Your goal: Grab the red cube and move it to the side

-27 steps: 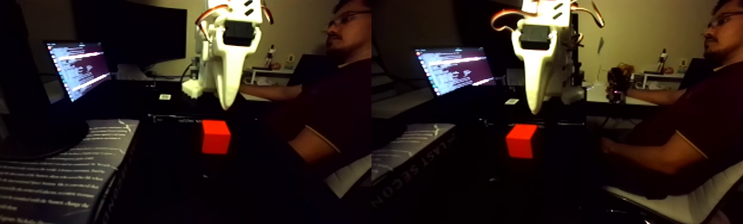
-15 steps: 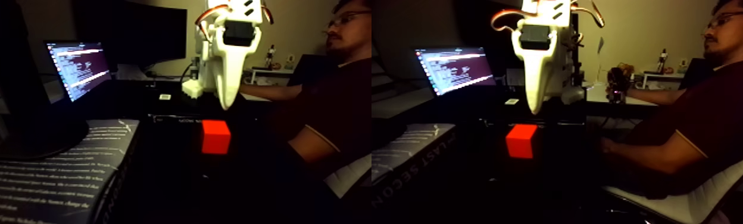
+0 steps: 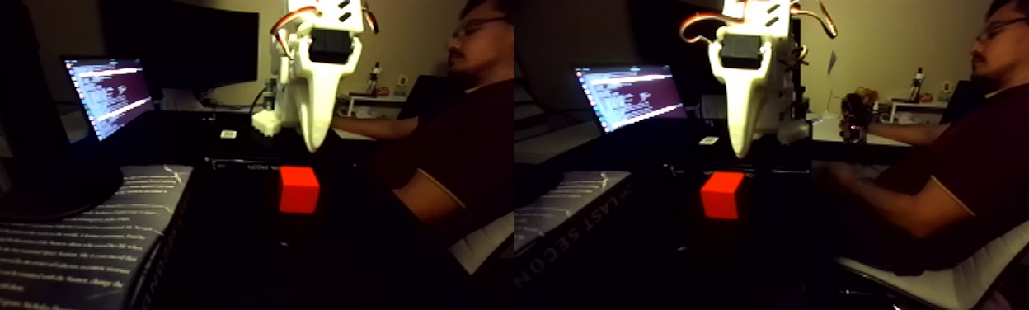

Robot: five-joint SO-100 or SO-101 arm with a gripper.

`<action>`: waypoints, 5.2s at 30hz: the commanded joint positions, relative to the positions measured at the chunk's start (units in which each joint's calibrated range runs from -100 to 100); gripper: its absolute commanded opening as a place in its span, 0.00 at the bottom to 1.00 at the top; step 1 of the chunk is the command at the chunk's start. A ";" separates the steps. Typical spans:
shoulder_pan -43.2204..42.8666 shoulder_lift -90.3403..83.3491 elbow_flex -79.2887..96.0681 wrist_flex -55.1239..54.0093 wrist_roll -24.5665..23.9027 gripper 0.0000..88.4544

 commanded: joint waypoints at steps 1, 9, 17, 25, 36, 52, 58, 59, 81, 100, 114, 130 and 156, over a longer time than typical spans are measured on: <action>-0.35 -0.08 -0.27 0.24 0.16 0.01; -0.35 -0.08 -0.27 0.24 0.16 0.01; -0.35 -0.08 -0.27 0.24 0.16 0.01; -0.35 -0.08 -0.27 0.24 0.11 0.01; -0.27 -0.08 -0.27 0.24 0.16 0.01; 0.32 7.56 -7.25 -3.14 3.62 0.01; 0.40 15.63 -12.79 -3.14 6.80 0.01; 0.40 17.90 -13.87 -3.14 7.45 0.01; 0.48 59.07 -39.82 -3.14 16.40 0.01; 1.06 69.49 -42.26 -0.94 16.46 0.01; 5.06 76.39 -45.35 -3.14 17.59 0.01; 4.90 76.72 -45.44 -3.90 19.42 0.01; 4.90 80.67 -46.17 -3.22 36.20 0.02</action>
